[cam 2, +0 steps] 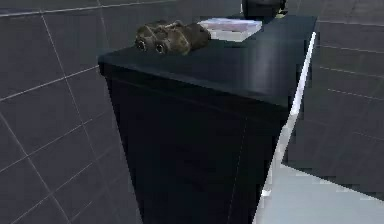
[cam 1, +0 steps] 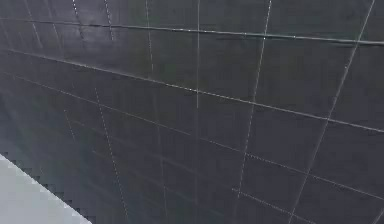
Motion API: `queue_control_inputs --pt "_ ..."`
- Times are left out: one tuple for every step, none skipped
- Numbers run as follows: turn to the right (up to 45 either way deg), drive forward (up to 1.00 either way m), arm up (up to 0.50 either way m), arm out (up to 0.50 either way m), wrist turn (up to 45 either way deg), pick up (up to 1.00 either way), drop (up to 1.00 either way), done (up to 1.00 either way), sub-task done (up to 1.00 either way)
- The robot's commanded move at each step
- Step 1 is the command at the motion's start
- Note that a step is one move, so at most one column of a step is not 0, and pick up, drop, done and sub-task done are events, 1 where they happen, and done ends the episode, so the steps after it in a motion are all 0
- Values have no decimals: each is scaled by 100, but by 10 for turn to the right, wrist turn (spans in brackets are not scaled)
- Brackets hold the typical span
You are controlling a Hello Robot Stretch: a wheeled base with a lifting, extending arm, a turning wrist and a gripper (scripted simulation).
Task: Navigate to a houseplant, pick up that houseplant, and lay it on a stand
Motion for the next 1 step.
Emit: queue_control_inputs --pt "-450 0 0 0 0 0 0 0 0"
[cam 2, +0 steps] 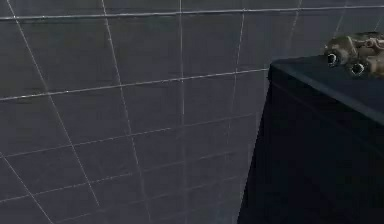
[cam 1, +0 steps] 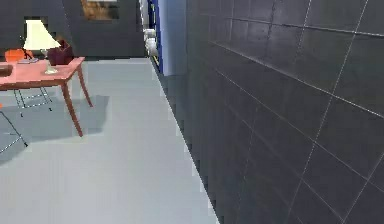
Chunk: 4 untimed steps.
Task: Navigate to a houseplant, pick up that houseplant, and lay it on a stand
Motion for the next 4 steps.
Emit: queue_control_inputs --pt "-450 0 0 0 0 0 0 0 0" --pt "-30 0 0 0 0 0 0 0 0" --pt "0 15 0 0 0 0 0 0 0" --pt "-120 0 0 0 0 0 0 0 0"
